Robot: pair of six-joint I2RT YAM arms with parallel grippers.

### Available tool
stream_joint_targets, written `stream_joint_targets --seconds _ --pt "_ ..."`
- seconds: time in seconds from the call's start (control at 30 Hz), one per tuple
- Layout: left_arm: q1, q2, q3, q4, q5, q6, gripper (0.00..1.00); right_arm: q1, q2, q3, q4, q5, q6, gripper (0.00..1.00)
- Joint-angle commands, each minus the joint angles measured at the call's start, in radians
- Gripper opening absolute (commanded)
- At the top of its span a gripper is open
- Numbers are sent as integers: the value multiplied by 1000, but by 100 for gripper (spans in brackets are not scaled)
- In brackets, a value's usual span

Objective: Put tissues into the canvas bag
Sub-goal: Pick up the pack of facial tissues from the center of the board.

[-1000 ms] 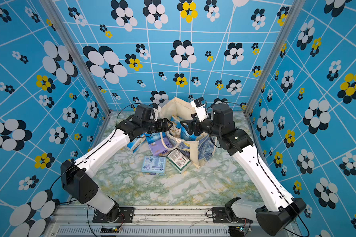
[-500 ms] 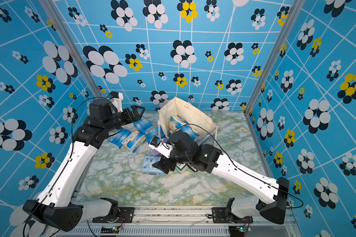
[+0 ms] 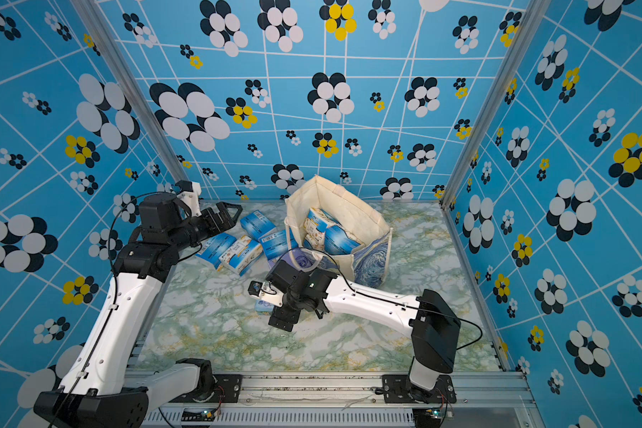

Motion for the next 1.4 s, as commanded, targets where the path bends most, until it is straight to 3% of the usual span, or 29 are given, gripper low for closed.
stream_joint_targets --seconds 0.0,0.37,0.8,1.2,1.37 --pt "21 -29 -25 4 37 3 99 6 33 39 -40 39 -54 99" --pt "51 -24 -51 25 69 -10 99 10 143 61 15 179 -125 99" --pt "84 -47 -75 15 93 -12 99 10 275 135 0 212 -149 98" --pt "101 -25 -71 34 107 -16 99 10 339 163 -33 237 -136 85" --pt "111 -9 -65 32 111 -13 99 10 364 186 -44 240 -127 71"
